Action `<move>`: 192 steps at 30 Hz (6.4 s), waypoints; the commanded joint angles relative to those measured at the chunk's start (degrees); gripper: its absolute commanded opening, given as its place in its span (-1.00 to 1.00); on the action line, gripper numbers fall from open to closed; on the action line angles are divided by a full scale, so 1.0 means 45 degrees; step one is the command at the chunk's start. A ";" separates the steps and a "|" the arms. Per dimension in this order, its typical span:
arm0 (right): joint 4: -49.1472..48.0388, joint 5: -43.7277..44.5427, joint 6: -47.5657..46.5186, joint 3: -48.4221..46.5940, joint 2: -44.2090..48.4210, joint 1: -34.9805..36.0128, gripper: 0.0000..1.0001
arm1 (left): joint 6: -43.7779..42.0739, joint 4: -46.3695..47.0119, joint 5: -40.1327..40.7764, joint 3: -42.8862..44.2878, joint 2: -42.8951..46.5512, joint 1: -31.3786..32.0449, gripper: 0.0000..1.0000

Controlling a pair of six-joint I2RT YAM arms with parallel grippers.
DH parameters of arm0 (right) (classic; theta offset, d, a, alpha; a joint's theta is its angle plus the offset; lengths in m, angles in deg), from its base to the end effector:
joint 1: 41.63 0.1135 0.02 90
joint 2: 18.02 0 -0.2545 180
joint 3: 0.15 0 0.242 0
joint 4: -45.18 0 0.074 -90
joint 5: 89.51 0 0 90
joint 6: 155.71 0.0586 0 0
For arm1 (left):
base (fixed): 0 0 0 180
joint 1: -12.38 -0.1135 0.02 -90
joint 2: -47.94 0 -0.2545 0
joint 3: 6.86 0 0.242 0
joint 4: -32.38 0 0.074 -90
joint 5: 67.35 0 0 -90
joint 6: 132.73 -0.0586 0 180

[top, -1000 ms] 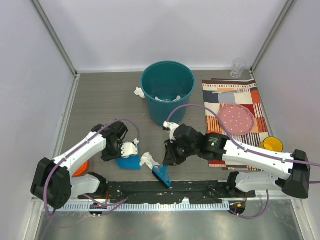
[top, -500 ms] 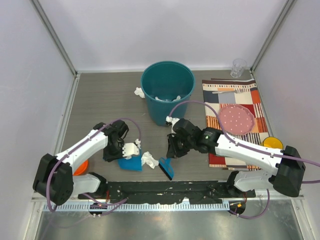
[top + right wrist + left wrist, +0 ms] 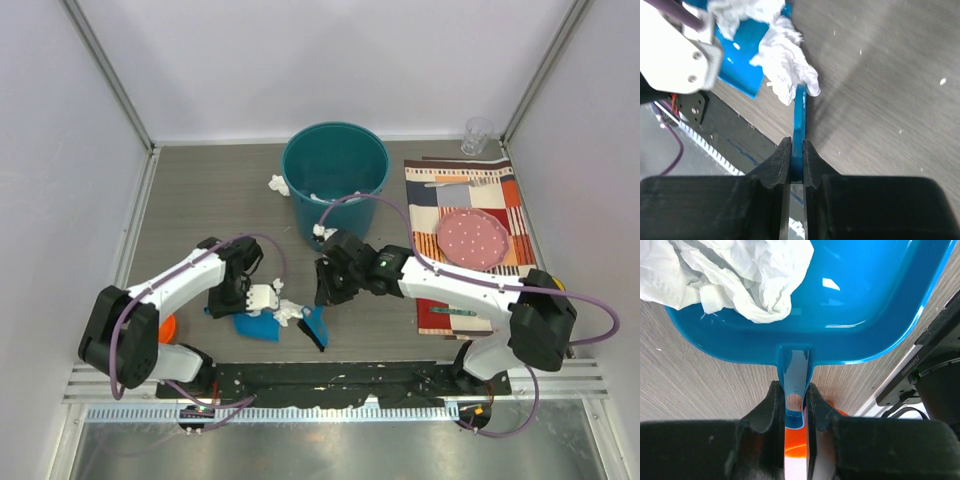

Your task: Sweep away the paper scraps from the table

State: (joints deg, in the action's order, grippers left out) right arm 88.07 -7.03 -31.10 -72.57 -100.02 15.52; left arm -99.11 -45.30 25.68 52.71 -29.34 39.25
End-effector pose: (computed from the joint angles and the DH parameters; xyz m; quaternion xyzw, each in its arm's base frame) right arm 0.1583 0.2593 0.2205 -0.2053 0.9225 0.2737 0.1789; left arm 0.1638 -0.0795 0.1562 -0.6642 -0.7456 -0.0136 0.0522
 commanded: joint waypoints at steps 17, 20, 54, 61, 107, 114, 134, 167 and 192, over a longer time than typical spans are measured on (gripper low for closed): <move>-0.1012 0.2819 -0.0738 -0.2937 -0.1449 0.0035 -0.98 | 0.1767 0.2705 -0.2781 0.1183 -0.1519 -0.0520 -1.00; 0.0355 0.4711 -0.0622 -0.3093 -0.0551 0.0035 -0.99 | 0.1922 0.2842 -0.3327 0.1223 -0.1578 -0.1086 -1.00; 0.3034 0.7163 -0.0933 -0.2703 0.2088 0.0035 -0.99 | 0.3151 -0.3503 -0.3369 1.3208 -0.2665 -0.4683 -1.00; 0.2683 0.6518 -0.0933 -0.2215 0.2284 0.0055 -0.98 | 0.4268 -0.3780 -0.0564 1.9557 -0.5265 -0.2876 -1.00; 0.1804 0.9757 -0.8490 -1.6245 -1.0269 0.2010 -0.99 | 0.4853 0.4327 0.0071 0.7397 0.0336 -0.7726 -1.00; 0.1590 1.1262 -0.8981 -1.7372 -1.1721 0.0740 -0.99 | 0.4697 0.4366 -0.0106 0.5970 0.0142 -0.8062 -1.00; -0.2596 1.1006 -1.1095 -1.2916 -0.9374 -0.1019 -0.99 | 0.4482 0.4758 -0.1258 0.4895 -0.1420 -0.8062 -1.00; -0.2339 0.3762 -1.6191 -0.7957 -0.6372 0.0599 -0.99 | 0.4033 0.4445 -0.1454 0.4211 -0.1324 -0.8062 -1.00; -0.5407 0.2497 -2.0873 -1.5284 -1.2799 -0.2055 -0.99 | 0.3915 0.4230 -0.1278 0.3039 -0.1089 -0.8062 -1.00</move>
State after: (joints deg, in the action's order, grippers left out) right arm 62.02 11.30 -119.47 -142.03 -162.33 5.66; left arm -80.88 -25.78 20.20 66.98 -36.27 3.03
